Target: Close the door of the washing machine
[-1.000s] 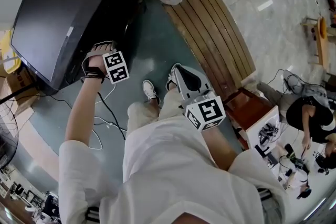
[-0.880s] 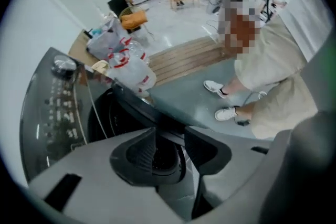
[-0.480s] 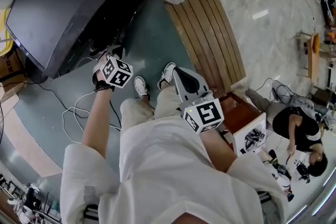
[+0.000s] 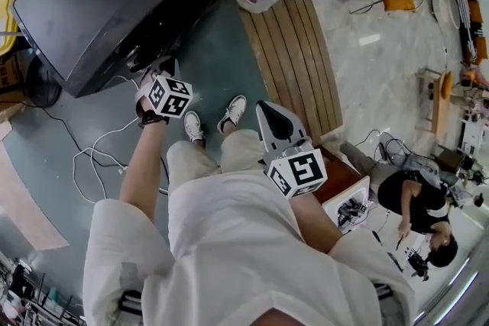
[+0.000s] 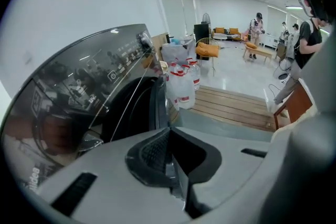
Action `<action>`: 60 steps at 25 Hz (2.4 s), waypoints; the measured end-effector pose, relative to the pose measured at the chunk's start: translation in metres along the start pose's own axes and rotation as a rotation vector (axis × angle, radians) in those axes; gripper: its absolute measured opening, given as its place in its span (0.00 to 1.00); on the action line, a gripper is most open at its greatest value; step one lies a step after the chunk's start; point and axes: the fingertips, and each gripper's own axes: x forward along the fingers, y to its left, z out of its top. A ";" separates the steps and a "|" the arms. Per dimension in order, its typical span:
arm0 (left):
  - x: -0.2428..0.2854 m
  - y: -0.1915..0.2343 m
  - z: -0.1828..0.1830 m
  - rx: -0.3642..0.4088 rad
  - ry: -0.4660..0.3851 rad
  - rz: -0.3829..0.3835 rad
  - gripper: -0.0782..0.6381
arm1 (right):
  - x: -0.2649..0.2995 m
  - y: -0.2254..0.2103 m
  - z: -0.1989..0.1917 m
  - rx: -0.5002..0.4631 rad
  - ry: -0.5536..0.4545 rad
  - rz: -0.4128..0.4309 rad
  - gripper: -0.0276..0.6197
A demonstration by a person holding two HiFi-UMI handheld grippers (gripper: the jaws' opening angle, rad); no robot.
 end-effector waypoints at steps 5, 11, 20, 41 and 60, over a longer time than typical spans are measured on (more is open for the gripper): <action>0.004 0.034 -0.004 -0.064 -0.015 0.091 0.12 | -0.001 0.008 0.009 -0.026 -0.002 -0.002 0.04; 0.009 0.064 -0.005 -0.075 -0.012 0.178 0.12 | -0.011 0.013 0.017 -0.048 -0.010 -0.025 0.04; 0.005 0.067 -0.005 -0.127 -0.020 0.164 0.12 | -0.038 0.018 0.026 -0.056 -0.056 -0.082 0.04; -0.156 0.063 0.105 -0.408 -0.401 -0.054 0.12 | -0.076 0.014 0.123 -0.099 -0.319 -0.128 0.04; -0.379 0.118 0.205 -0.421 -0.853 0.133 0.12 | -0.103 -0.043 0.234 -0.180 -0.527 -0.090 0.04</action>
